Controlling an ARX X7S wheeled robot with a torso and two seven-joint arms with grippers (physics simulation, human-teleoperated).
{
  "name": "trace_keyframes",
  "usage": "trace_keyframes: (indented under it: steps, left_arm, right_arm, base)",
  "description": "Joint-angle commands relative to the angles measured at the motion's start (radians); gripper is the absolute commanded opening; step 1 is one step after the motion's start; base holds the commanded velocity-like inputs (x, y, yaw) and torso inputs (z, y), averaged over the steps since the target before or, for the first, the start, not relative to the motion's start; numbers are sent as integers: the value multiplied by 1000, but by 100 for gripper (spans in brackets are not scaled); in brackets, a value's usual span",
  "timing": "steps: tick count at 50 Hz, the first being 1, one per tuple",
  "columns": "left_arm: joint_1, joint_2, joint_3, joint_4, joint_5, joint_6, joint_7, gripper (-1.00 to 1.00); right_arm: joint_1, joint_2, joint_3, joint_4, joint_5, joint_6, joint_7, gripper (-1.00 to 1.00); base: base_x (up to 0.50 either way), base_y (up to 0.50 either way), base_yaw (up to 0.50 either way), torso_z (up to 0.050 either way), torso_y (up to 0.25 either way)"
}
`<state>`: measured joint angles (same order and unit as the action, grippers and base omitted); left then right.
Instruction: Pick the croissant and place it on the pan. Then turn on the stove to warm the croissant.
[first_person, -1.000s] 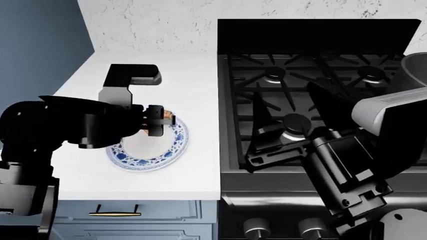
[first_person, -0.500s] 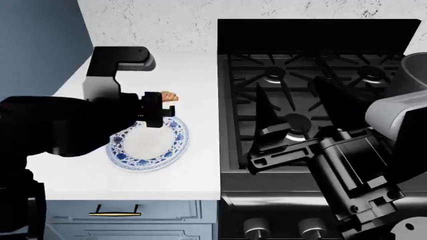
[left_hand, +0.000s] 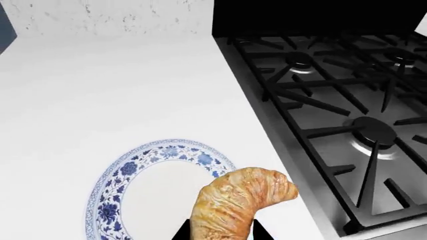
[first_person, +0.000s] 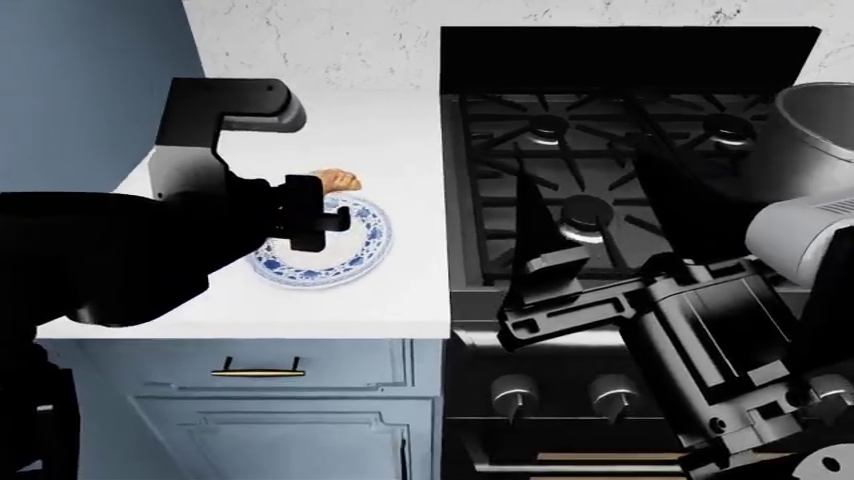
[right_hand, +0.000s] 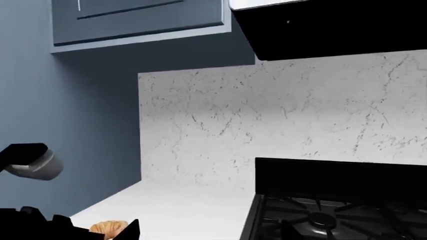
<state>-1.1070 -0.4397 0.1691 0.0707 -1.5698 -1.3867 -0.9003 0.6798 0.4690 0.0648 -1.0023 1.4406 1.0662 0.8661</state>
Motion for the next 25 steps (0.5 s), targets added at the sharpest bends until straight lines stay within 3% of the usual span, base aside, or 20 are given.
trace_keyframes:
  steps: [1,25]
  left_arm:
    - [-42,1,3,-7,-20,15,-11,-100]
    - [-82,1,27,-1,-47,31,-40,-100]
  right_arm:
    - [-13,8,13,-1,7,-26,-3,100]
    - [-37,34,25,-12,24,-60,-9,100]
  base:
    - [0,-500,0,0,0]
    - [0,-500,0,0,0]
